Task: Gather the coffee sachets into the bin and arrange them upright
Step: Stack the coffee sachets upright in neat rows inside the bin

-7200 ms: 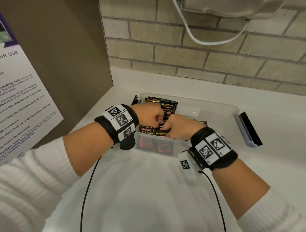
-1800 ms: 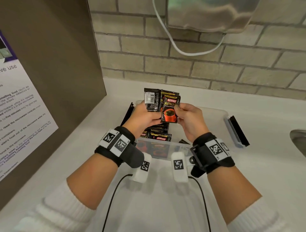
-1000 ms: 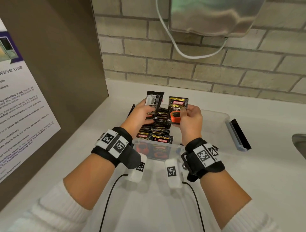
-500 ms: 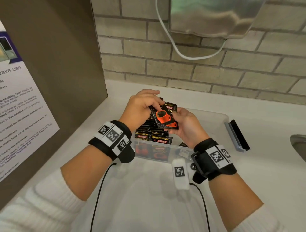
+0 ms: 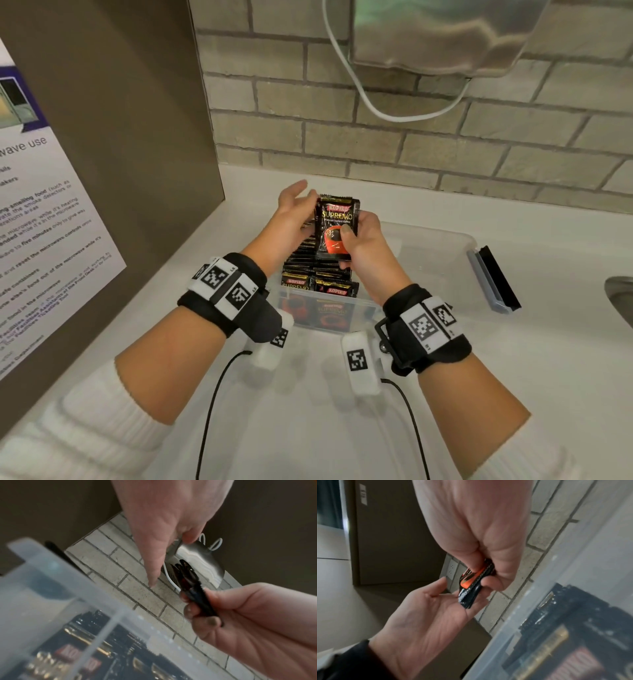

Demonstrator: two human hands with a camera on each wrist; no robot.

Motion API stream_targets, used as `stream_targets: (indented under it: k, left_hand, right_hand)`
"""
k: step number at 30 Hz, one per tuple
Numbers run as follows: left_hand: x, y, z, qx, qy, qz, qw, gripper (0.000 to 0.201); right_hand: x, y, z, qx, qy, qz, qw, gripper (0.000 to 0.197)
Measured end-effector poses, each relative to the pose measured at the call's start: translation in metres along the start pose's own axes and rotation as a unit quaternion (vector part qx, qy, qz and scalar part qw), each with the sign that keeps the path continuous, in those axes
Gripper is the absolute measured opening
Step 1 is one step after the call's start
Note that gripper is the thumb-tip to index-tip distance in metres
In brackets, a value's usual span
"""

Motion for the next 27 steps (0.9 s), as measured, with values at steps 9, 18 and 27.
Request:
stream_targets:
  k: [9, 18, 27]
  left_hand:
    - [0.004, -0.012, -0.014, 0.036, 0.000, 0.138, 0.990, 0.020]
    - [0.003, -0.038, -0.025, -0.039, -0.053, 0.298, 0.952, 0.018]
    - [0.013, -0.067, -0.022, 0.019, -0.009, 0.355, 0.935, 0.028]
  right_hand:
    - [-0.016, 0.016, 0.006, -0.049, -0.026, -0.107, 0.993, 0.017]
    - [-0.024, 0.016, 0.007, -0.069, -0.062, -0.196, 0.976, 0.022]
    - [-0.004, 0.011, 0.002, 0.010, -0.026, -0.225, 0.974, 0.010]
Point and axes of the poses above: each hand's wrist, its own z-axis towards the middle knuckle, its own y-axis out of the palm, x = y × z, the point moved 5 cm from there along z, towards the middle knuckle, and after that the axes turned 15 degrees about -z, right-handed, at the moved point
